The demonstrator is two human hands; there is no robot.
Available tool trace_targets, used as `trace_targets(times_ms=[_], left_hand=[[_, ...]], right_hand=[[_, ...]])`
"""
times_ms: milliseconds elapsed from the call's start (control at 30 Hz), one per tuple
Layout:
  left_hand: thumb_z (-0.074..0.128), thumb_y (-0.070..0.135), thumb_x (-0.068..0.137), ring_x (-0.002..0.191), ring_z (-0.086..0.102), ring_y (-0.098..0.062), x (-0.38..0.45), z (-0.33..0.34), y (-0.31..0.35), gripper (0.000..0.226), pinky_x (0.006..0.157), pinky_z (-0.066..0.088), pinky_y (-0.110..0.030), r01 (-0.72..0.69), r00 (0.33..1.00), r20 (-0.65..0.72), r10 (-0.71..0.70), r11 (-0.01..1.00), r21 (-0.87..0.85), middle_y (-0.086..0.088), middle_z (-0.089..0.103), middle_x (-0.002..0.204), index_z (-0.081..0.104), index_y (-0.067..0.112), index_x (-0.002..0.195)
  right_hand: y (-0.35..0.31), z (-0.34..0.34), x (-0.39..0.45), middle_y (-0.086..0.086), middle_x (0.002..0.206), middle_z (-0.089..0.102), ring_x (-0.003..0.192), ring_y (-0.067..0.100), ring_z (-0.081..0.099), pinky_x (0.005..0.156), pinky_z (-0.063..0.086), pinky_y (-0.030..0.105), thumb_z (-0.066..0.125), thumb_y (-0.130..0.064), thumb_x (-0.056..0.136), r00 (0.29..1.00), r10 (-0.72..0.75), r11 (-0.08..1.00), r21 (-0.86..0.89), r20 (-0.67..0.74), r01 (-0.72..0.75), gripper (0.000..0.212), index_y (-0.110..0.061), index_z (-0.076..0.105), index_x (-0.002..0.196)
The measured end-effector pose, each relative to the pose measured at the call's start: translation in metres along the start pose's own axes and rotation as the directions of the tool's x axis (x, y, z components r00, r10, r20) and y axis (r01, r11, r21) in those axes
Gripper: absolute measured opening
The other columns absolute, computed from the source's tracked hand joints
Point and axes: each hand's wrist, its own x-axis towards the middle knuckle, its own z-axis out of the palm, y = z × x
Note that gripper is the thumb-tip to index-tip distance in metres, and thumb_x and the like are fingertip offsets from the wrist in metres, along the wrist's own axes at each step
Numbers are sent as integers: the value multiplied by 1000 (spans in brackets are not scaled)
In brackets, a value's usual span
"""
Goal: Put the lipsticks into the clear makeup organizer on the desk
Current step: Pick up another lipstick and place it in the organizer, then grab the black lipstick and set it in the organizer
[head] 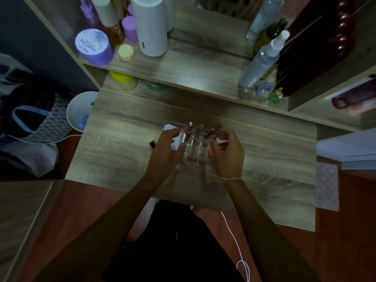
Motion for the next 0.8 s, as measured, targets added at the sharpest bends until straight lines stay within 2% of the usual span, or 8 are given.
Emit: trace_targets(times_ms=[67, 133, 200, 300, 400, 500, 600, 800], left_hand=[[66, 21, 86, 97, 53, -1, -8, -9, -8, 38, 77, 47, -15, 17, 1000, -26, -15, 997, 79, -2, 55, 118, 51, 14, 120], [67, 20, 86, 94, 51, -1, -16, -20, -20, 38, 73, 44, -13, 8, 998, -64, 1, 988, 152, -5, 57, 119, 50, 14, 120], [67, 20, 86, 92, 49, 3, -23, -33, -31, 35, 73, 42, -16, 26, 995, -101, -9, 986, 166, -3, 57, 115, 50, 18, 117], [63, 20, 89, 101, 51, -7, -35, -50, -49, 33, 83, 45, -26, 35, 993, -118, -14, 983, 179, -5, 57, 117, 50, 17, 120], [51, 25, 92, 115, 52, -24, -43, -62, -66, 39, 96, 39, -27, 17, 997, -79, 6, 957, 290, -16, 56, 127, 49, 6, 126], [39, 35, 92, 129, 43, -33, -47, -70, -78, 55, 107, 32, -46, 32, 999, -17, -28, 891, 452, -21, 46, 140, 43, 2, 136], [33, 46, 92, 138, 27, -36, -49, -74, -89, 66, 110, 22, -56, 84, 992, 24, -123, 795, 601, -22, 29, 151, 28, 8, 145], [18, 60, 92, 142, 14, -37, -57, -83, -116, 74, 113, 11, -55, 129, 955, 110, -276, 719, 682, -21, 15, 156, 19, 11, 147]], right_hand=[[1, 1, -13, 2, 99, 69, 79, 10, 59, 72, 48, 20, 74, -15, 79, 999, 3, 999, -34, -35, -4, 31, -22, 60, 106], [1, 6, -28, 4, 98, 69, 76, 5, 55, 72, 48, 13, 72, -14, 81, 1000, -23, 998, -54, -21, 22, 25, -19, 62, 104], [-1, 14, -41, 5, 95, 69, 76, 11, 59, 72, 53, 25, 70, -13, 82, 997, -35, 999, -8, 74, 35, 22, -17, 63, 103], [-9, 33, -59, 4, 91, 66, 77, 19, 60, 70, 52, 36, 67, -15, 84, 963, -106, 994, 5, 249, 108, 15, -18, 63, 98], [-21, 54, -70, 8, 98, 65, 86, 24, 61, 78, 53, 46, 64, -20, 85, 920, -130, 989, -18, 370, 147, 18, -16, 62, 102], [-38, 74, -75, 9, 109, 65, 90, 26, 63, 81, 54, 48, 62, -21, 86, 883, -137, 988, -8, 448, 157, 27, -16, 61, 113], [-54, 89, -72, 14, 113, 67, 94, 31, 65, 85, 53, 45, 64, -14, 86, 870, -188, 978, 7, 455, 208, 37, -10, 59, 122], [-69, 116, -61, 18, 107, 67, 97, 32, 64, 85, 51, 43, 54, -18, 92, 845, -147, 946, -176, 514, 271, 39, -8, 51, 130]])
